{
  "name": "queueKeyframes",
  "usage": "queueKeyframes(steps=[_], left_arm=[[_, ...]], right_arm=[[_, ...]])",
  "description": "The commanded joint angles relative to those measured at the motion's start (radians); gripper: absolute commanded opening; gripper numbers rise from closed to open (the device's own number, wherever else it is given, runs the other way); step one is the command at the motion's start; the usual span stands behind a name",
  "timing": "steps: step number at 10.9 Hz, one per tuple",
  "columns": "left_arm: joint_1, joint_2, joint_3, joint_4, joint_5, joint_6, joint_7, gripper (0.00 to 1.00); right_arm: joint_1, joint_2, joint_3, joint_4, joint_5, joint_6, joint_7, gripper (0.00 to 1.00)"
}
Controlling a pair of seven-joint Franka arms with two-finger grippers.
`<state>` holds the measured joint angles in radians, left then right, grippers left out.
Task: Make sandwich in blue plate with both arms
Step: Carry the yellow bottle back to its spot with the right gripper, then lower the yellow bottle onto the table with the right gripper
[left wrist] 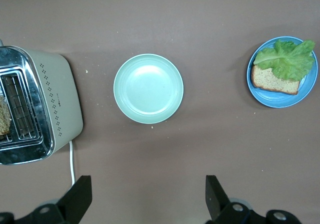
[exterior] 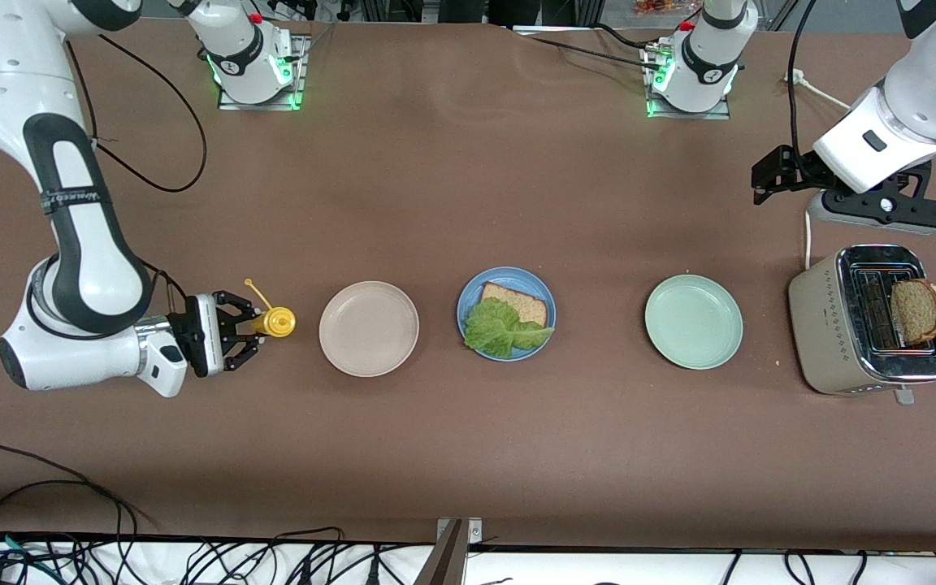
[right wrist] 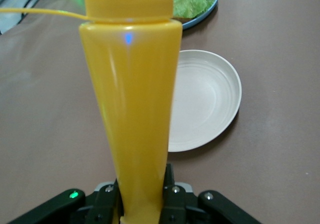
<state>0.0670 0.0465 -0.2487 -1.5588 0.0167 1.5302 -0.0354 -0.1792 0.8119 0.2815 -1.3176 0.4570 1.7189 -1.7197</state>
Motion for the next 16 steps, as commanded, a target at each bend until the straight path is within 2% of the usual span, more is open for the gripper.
queueKeyframes(steps=[1,3,7,9,13,14,16], left_arm=[[-0.001,-0.002,0.002,0.014,-0.014,-0.016,-0.009,1.0],[-0.001,-0.002,0.002,0.014,-0.014,-0.016,-0.008,1.0],[-0.001,-0.002,0.002,0.014,-0.014,-0.016,-0.008,1.0],[-0.001,-0.002,0.002,0.014,-0.014,-0.016,-0.008,1.0],[-0.001,-0.004,0.0,0.014,-0.014,-0.016,-0.009,1.0],[-0.001,-0.002,0.0,0.014,-0.012,-0.016,-0.008,1.0],[-0.001,-0.002,0.002,0.014,-0.012,-0.016,-0.009,1.0]], right_arm=[[-0.12,0.075,0.119,0.003,0.023,-0.013,-0.112,0.0],[-0.169,0.133,0.169,0.006,0.022,-0.01,-0.165,0.0],[-0.226,0.265,0.228,0.015,0.023,0.031,-0.273,0.0],[-0.264,0.318,0.283,0.015,0.023,0.053,-0.304,0.0],[-0.296,0.358,0.341,0.021,0.023,0.074,-0.372,0.0],[-0.298,0.368,0.344,0.03,0.022,0.074,-0.395,0.07],[-0.304,0.368,0.344,0.035,0.022,0.077,-0.435,0.07]])
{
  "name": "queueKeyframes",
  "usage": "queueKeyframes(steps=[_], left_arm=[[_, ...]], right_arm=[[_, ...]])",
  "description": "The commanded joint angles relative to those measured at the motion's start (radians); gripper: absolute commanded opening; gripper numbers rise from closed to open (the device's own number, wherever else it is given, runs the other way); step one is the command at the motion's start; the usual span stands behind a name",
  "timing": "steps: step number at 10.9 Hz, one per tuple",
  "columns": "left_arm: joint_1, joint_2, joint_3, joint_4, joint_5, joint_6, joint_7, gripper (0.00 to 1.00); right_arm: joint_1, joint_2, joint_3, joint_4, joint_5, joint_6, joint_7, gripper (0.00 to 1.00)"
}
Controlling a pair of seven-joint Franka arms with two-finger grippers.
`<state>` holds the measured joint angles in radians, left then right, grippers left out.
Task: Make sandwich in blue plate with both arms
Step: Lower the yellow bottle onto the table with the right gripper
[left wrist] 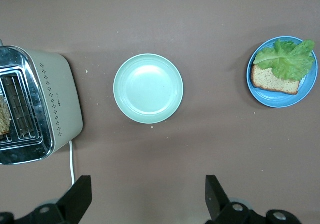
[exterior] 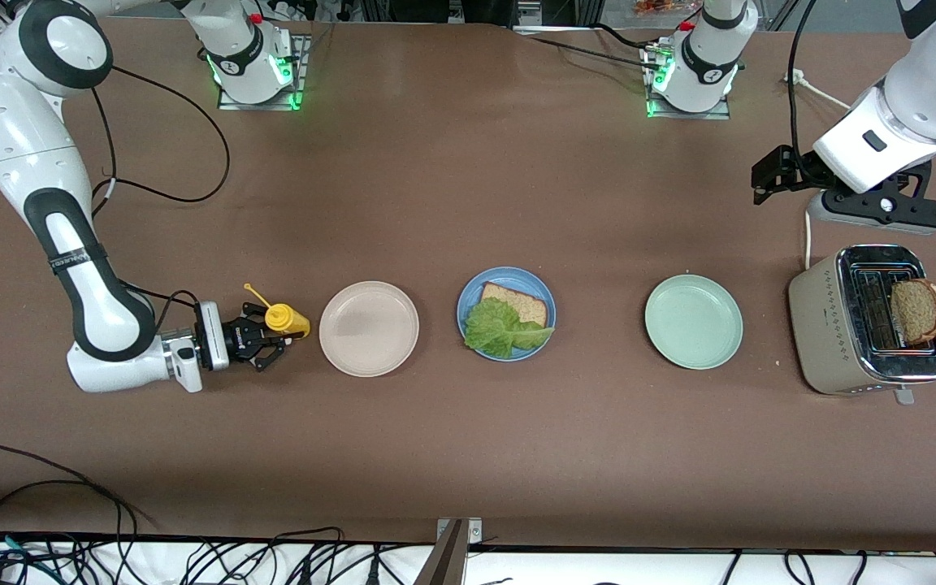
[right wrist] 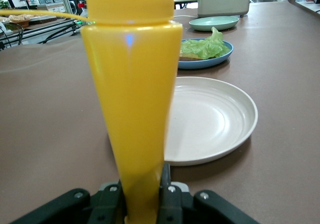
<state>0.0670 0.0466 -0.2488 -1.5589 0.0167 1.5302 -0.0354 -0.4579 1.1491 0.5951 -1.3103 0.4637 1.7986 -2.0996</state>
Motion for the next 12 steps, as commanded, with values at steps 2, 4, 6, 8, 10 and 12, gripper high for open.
queueKeyframes(steps=[2,4,6,8,10,12], left_arm=[[-0.001,-0.002,0.002,0.014,-0.012,-0.016,-0.008,1.0],[-0.001,-0.002,0.002,0.014,-0.012,-0.016,-0.009,1.0],[-0.001,-0.002,0.0,0.014,-0.014,-0.016,-0.009,1.0],[-0.001,-0.002,0.002,0.014,-0.014,-0.016,-0.009,1.0],[-0.001,-0.002,0.002,0.014,-0.014,-0.016,-0.009,1.0],[-0.001,-0.002,0.002,0.014,-0.014,-0.016,-0.009,1.0]], right_arm=[[-0.027,0.032,0.029,0.029,0.015,0.001,-0.082,0.07],[-0.027,0.046,0.031,0.031,0.015,0.005,-0.1,0.07],[-0.027,0.076,0.032,0.037,0.016,0.036,-0.15,0.11],[-0.028,0.095,0.032,0.045,0.016,0.039,-0.169,0.15],[-0.028,0.09,0.032,0.054,0.016,0.038,-0.152,0.5],[-0.028,0.09,0.031,0.065,0.015,0.038,-0.154,1.0]])
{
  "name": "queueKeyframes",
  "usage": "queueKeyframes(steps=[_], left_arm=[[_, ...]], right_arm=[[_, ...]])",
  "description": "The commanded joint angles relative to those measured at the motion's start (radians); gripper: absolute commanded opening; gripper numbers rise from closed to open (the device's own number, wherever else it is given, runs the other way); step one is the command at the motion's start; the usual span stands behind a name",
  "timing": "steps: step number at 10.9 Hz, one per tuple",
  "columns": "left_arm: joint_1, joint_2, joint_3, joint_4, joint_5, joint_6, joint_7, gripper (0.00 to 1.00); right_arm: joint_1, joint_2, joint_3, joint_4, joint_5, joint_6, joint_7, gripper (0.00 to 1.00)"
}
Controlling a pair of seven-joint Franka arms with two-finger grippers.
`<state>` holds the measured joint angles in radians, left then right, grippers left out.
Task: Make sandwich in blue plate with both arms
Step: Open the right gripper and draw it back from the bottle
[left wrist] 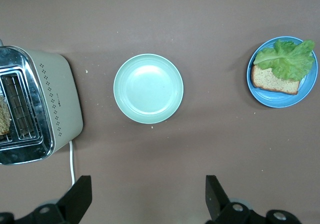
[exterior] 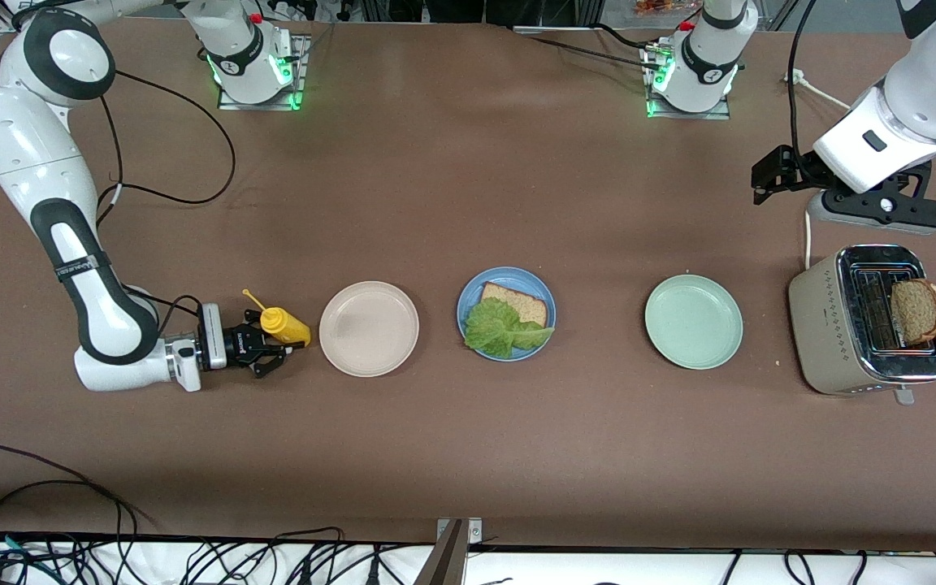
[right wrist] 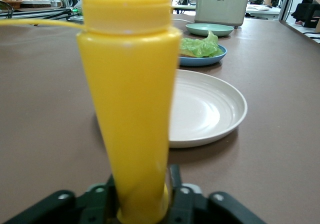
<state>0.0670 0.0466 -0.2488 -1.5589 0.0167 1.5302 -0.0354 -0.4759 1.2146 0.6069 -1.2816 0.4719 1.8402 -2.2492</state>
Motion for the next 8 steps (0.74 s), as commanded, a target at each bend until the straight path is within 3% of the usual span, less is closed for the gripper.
queueKeyframes(steps=[1,4,8], left_arm=[[-0.001,-0.002,0.002,0.014,-0.012,-0.016,-0.008,1.0],[-0.001,-0.002,0.005,0.014,-0.009,-0.016,-0.008,1.0],[0.0,-0.001,0.005,0.014,-0.008,-0.015,-0.006,1.0]], right_arm=[[-0.01,0.025,0.016,0.039,0.007,-0.004,-0.01,1.0],[-0.015,0.014,0.004,0.065,-0.012,-0.019,-0.006,1.0],[-0.017,-0.016,-0.084,0.073,-0.044,-0.073,-0.026,1.0]])
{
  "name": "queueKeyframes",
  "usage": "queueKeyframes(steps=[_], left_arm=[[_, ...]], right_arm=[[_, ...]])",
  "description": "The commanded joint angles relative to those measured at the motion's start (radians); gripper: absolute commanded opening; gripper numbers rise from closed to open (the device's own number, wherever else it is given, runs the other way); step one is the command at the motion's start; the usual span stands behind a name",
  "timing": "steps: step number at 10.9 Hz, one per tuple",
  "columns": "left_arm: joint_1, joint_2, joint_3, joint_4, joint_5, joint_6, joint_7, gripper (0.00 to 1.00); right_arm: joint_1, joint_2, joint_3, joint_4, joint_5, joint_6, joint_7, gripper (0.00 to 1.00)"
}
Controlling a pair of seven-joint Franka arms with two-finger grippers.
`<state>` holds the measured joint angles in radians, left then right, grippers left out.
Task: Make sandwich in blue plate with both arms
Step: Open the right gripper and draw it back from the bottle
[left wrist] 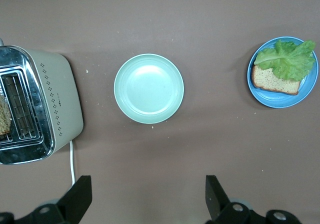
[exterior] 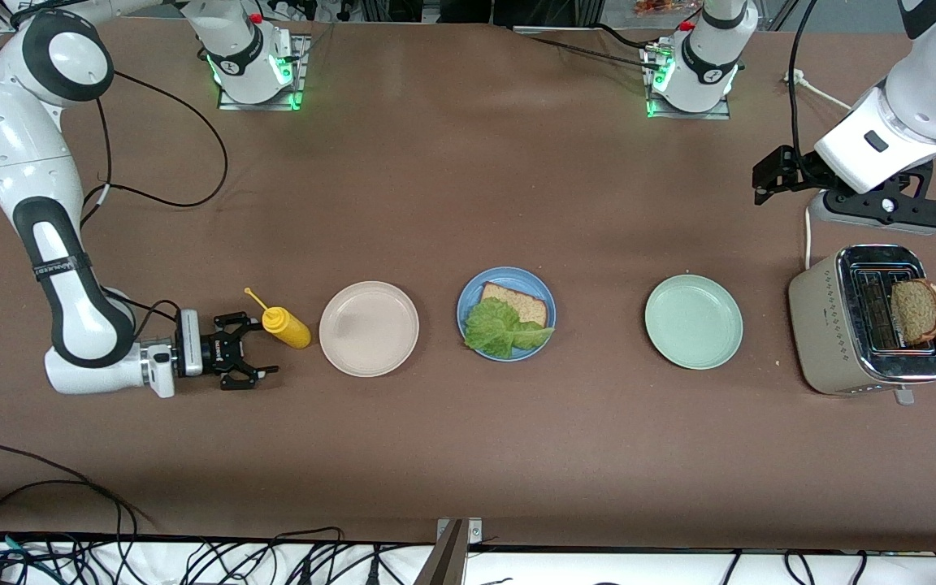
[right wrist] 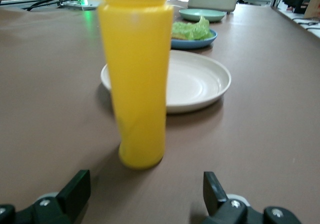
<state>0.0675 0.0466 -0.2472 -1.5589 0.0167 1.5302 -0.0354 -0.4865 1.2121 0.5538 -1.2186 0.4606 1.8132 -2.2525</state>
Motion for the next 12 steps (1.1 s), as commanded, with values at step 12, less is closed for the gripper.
queueKeyframes(steps=[12], left_arm=[[0.0,-0.001,0.002,0.013,-0.008,-0.015,-0.008,1.0]], right_arm=[[0.124,-0.514,-0.264,-0.124,-0.06,-0.123,0.704,1.0]])
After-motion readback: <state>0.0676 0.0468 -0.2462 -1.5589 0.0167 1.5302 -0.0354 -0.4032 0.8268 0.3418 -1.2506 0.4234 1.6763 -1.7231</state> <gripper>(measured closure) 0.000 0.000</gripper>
